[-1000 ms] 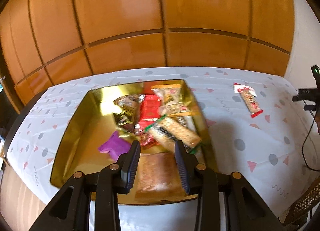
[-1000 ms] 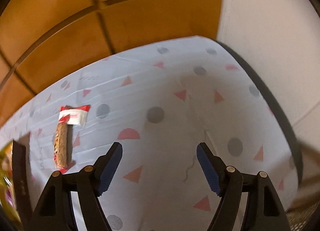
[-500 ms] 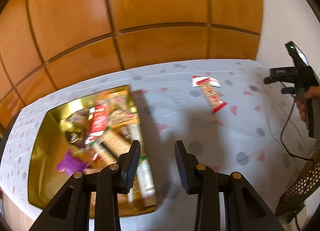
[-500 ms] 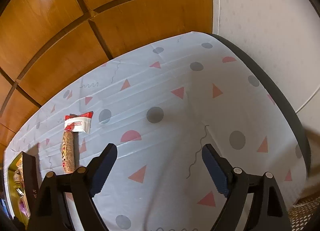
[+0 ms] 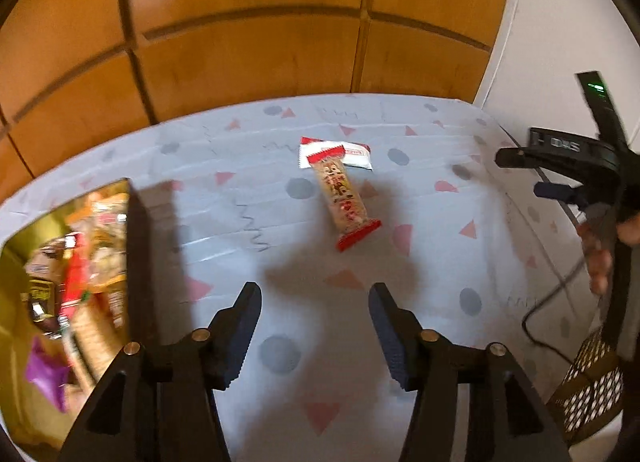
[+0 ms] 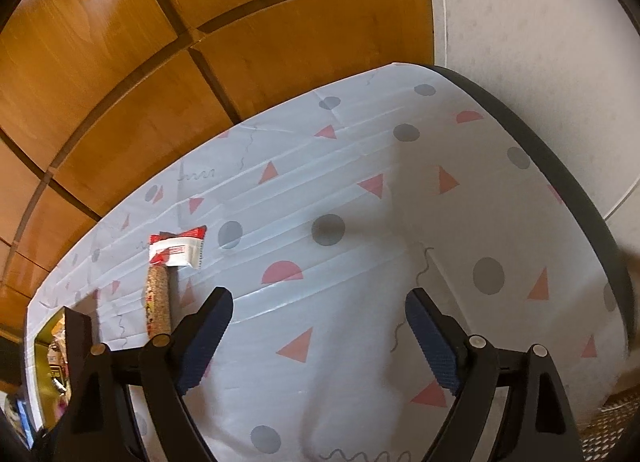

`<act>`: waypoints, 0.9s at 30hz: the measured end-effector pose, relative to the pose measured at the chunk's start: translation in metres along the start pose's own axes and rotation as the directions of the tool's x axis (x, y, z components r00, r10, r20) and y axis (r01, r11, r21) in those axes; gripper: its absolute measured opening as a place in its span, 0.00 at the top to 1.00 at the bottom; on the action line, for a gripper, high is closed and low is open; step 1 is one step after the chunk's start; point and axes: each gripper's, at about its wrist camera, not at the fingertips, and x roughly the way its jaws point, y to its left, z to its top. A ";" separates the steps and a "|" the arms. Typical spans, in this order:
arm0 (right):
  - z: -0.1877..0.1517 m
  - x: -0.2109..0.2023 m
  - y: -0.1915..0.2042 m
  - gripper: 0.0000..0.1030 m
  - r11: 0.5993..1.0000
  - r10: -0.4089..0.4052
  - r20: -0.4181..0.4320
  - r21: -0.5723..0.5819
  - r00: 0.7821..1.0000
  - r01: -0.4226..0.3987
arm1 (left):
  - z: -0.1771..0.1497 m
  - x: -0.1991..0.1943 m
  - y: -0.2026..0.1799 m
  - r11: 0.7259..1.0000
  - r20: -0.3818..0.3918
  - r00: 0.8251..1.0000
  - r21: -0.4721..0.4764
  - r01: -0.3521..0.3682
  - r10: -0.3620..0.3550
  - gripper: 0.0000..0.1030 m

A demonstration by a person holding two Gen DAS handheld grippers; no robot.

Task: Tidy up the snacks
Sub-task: 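Move both open grippers toward the chipmunk granola bar and white packet, then grasp the chipmunk-print granola bar with the left gripper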

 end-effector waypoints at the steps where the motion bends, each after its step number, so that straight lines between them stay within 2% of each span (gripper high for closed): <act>1: 0.000 -0.001 0.001 0.14 1.000 0.008 -0.002 0.000 1.000 -0.008 | 0.003 0.005 -0.001 1.000 -0.006 1.000 -0.004 -0.002 0.002 0.45; 8: 0.000 -0.004 0.004 0.13 0.999 0.049 -0.001 -0.003 0.999 -0.049 | 0.039 0.046 -0.013 1.000 -0.028 1.000 -0.004 0.009 -0.009 0.45; 13: 0.000 -0.004 0.008 0.12 0.997 0.080 -0.010 -0.010 0.997 -0.080 | 0.064 0.080 -0.015 0.998 -0.066 0.997 -0.040 0.043 -0.045 0.45; 21: -0.001 -0.003 0.013 0.12 0.991 0.131 -0.029 -0.019 0.991 -0.132 | 0.078 0.118 -0.016 0.997 -0.116 0.993 -0.069 0.031 -0.039 0.45; 23: -0.002 -0.003 0.015 0.12 0.990 0.140 -0.035 -0.023 0.990 -0.140 | 0.080 0.126 -0.019 0.998 -0.134 0.991 -0.064 0.017 -0.026 0.49; 25: -0.002 -0.003 0.016 0.12 0.989 0.146 -0.038 -0.029 0.988 -0.148 | 0.083 0.128 -0.021 0.999 -0.116 0.993 -0.049 -0.001 -0.004 0.57; 26: -0.002 -0.003 0.017 0.12 0.988 0.146 -0.037 -0.034 0.989 -0.148 | 0.084 0.130 -0.022 0.999 -0.113 0.994 -0.043 -0.002 -0.003 0.67; 27: -0.003 -0.003 0.017 0.12 0.988 0.146 -0.034 -0.038 0.989 -0.147 | 0.084 0.130 -0.023 0.999 -0.107 0.994 -0.040 -0.011 0.007 0.71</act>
